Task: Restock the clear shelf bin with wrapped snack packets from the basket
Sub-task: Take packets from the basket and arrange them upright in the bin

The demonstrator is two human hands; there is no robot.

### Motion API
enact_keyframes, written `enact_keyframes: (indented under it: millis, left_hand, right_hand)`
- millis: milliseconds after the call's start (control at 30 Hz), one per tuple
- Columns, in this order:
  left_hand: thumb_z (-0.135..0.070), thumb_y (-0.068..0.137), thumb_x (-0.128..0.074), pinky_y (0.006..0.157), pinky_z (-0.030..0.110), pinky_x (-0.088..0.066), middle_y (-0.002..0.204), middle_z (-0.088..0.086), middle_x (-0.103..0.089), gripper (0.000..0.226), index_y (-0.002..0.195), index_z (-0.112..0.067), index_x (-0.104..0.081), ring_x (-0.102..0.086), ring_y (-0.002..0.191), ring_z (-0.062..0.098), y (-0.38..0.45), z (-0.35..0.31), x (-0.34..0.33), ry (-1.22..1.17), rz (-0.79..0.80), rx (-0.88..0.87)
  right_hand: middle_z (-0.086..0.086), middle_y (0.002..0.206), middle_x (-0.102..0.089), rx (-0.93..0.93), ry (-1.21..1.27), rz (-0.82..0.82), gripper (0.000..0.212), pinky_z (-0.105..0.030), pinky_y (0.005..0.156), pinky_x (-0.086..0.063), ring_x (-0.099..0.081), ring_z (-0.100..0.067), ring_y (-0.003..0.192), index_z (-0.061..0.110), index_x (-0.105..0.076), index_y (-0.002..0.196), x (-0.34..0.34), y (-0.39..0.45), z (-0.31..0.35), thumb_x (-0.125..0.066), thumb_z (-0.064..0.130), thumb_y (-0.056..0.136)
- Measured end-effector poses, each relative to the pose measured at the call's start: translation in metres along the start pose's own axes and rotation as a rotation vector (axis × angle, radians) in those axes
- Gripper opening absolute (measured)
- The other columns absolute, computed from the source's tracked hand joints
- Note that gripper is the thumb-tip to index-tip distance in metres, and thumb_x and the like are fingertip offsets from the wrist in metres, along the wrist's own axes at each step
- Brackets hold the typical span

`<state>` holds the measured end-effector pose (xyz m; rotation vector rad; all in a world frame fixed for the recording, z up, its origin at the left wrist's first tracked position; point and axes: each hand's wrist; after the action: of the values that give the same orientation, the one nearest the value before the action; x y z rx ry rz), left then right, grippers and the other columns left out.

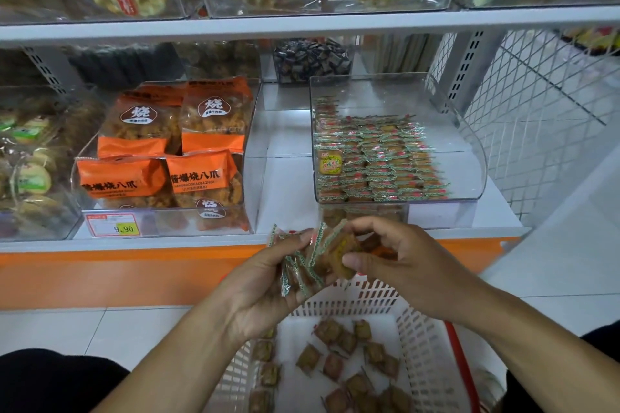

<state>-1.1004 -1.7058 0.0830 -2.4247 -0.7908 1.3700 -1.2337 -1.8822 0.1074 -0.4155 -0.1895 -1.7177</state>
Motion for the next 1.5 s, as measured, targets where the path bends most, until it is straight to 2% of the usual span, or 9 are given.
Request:
enact_keyframes:
  millis: [133,300,533,633,733,867,1100,1300,1500]
  left_hand:
    - [-0.006,0.039,-0.103,0.077,0.046,-0.064,0.115,0.021,-0.073,0.061,0.095,-0.002,-0.079,-0.076,0.095,0.031,0.002,0.0,-0.002,-0.062,-0.011,-0.03]
    - [-0.008,0.065,-0.082,0.073,0.045,-0.065,0.119,0.023,-0.071,0.04,0.103,-0.003,-0.073,-0.075,0.097,0.034,0.004,0.002,-0.002,-0.111,-0.07,-0.06]
    - [-0.01,0.065,-0.081,0.065,0.041,-0.062,0.117,0.019,-0.073,0.065,0.127,-0.013,-0.062,-0.075,0.093,0.03,0.003,0.002,-0.003,0.005,-0.154,-0.205]
    - [-0.006,0.072,-0.084,0.072,0.044,-0.063,0.139,0.028,-0.058,0.076,0.141,-0.006,-0.053,-0.066,0.111,0.036,0.003,0.004,-0.001,0.022,-0.142,-0.2]
    - [-0.009,0.071,-0.083,0.087,0.049,-0.061,0.141,0.028,-0.057,0.083,0.146,-0.002,-0.047,-0.057,0.128,0.04,0.005,0.006,0.002,-0.023,-0.13,-0.172]
    - [-0.01,0.062,-0.086,0.088,0.045,-0.061,0.131,0.021,-0.066,0.088,0.143,-0.004,-0.051,-0.067,0.114,0.033,0.009,0.01,0.001,-0.038,-0.134,-0.125]
    - [-0.015,0.072,-0.082,0.068,0.033,-0.063,0.106,0.015,-0.075,0.027,0.098,-0.008,-0.081,-0.076,0.087,0.024,0.01,0.008,0.007,-0.025,-0.071,-0.063]
    - [-0.019,0.059,-0.097,0.115,0.054,-0.039,0.137,0.021,-0.063,0.077,0.128,-0.004,-0.068,-0.063,0.123,0.032,0.006,0.009,0.006,0.109,0.037,-0.03]
    - [-0.018,0.051,-0.1,0.107,0.053,-0.046,0.131,0.02,-0.067,0.078,0.123,-0.007,-0.072,-0.071,0.108,0.03,0.005,0.009,0.006,0.142,0.029,-0.022]
  right_hand:
    - [0.01,0.102,-0.073,-0.008,0.149,-0.076,0.034,-0.029,0.075,-0.059,-0.071,-0.013,0.088,0.044,-0.069,0.111,-0.002,0.003,-0.001,-0.07,0.053,0.078]
    - [0.007,0.099,-0.077,-0.078,0.284,-0.138,0.035,-0.029,0.076,-0.06,-0.073,-0.014,0.086,0.041,-0.072,0.108,-0.006,0.006,-0.003,-0.071,0.053,0.075]
    - [-0.015,0.107,-0.075,-0.25,0.701,-0.175,0.035,-0.035,0.074,-0.06,-0.073,-0.029,0.096,0.007,-0.069,0.11,-0.015,0.005,0.002,-0.07,0.03,0.085]
    - [-0.016,0.108,-0.075,-0.282,0.802,-0.172,0.034,-0.032,0.07,-0.061,-0.073,-0.028,0.09,0.003,-0.067,0.113,-0.02,0.002,0.007,-0.07,0.024,0.087]
    - [-0.017,0.112,-0.074,-0.267,0.797,-0.181,0.022,-0.03,0.067,-0.059,-0.073,-0.027,0.09,0.009,-0.073,0.112,-0.019,0.001,0.008,-0.069,0.015,0.091]
    - [-0.009,0.114,-0.075,-0.212,0.776,-0.124,0.036,-0.035,0.069,-0.062,-0.073,-0.026,0.096,0.028,-0.071,0.122,-0.018,0.002,0.008,-0.066,0.011,0.09]
    - [-0.002,0.099,-0.072,-0.203,0.644,0.026,0.049,-0.026,0.052,-0.046,-0.063,-0.019,0.075,0.023,-0.066,0.122,-0.001,0.001,0.01,-0.078,0.013,0.076]
    - [-0.003,0.093,-0.069,-0.287,0.624,0.188,0.042,-0.019,0.051,-0.038,-0.058,-0.008,0.071,0.014,-0.075,0.111,0.012,0.003,0.011,-0.081,0.002,0.071]
    - [-0.01,0.111,-0.06,-0.298,0.482,0.161,0.064,-0.03,0.07,-0.053,-0.065,-0.026,0.089,0.032,-0.07,0.123,0.014,0.002,0.008,-0.085,0.005,0.067]
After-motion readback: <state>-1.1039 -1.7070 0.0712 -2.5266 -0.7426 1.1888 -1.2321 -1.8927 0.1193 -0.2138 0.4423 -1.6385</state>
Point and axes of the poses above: each hand's wrist, its own y-axis towards the middle knuckle, its own x-axis out of the back of the hand, z = x × y
